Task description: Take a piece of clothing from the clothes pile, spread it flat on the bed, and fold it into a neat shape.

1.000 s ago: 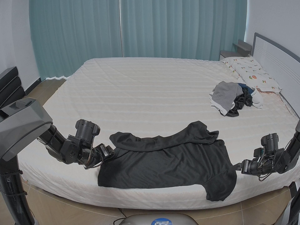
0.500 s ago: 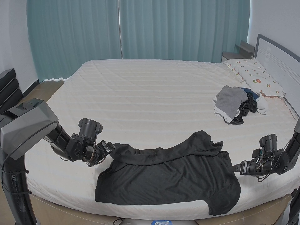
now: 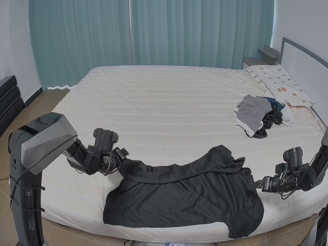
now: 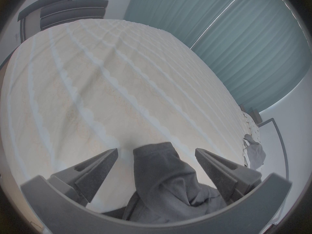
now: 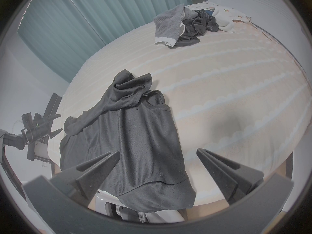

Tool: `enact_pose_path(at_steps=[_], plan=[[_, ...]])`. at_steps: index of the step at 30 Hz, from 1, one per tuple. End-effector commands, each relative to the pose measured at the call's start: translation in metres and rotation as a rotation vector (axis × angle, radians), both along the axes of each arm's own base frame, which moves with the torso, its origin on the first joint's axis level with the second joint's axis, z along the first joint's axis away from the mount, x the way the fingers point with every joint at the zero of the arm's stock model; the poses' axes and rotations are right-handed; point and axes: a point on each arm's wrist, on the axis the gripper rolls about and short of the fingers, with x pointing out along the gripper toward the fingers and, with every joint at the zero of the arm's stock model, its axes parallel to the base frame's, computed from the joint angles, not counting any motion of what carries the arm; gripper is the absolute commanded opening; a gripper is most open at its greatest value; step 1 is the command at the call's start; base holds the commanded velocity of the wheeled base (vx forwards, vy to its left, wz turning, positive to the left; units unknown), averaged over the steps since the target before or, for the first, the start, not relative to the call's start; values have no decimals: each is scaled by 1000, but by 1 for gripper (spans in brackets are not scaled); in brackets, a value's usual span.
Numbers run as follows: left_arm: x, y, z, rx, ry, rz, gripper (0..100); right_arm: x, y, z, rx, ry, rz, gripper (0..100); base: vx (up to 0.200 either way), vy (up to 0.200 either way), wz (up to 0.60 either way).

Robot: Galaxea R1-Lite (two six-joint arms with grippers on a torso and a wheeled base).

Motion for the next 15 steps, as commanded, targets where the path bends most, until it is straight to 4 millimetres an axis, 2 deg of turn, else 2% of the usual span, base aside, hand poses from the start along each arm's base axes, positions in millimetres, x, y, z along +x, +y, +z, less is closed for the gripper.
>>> enact_pose_path(at_steps=[1, 5, 8, 9, 14, 15], plan=[[11, -4, -20, 21, 13, 6, 100, 0, 2, -2, 1, 8, 9, 100, 0, 0, 0], [12, -6, -32, 22, 32, -2, 100, 1, 3, -1, 1, -7, 10, 100, 0, 0, 0], [12, -7, -32, 21, 33, -6, 100, 3, 4, 1, 16, -22, -6, 100, 0, 0, 0], [13, -8, -32, 22, 32, -9, 0, 4, 6, 2, 28, -23, -10, 100, 0, 0, 0], [16, -10, -31, 27, 14, -6, 0, 16, 10, 3, 81, -48, -56, 100, 0, 0, 0], [17, -10, -29, 33, -3, 14, 0, 28, 19, 3, 116, -74, -69, 100, 0, 0, 0]])
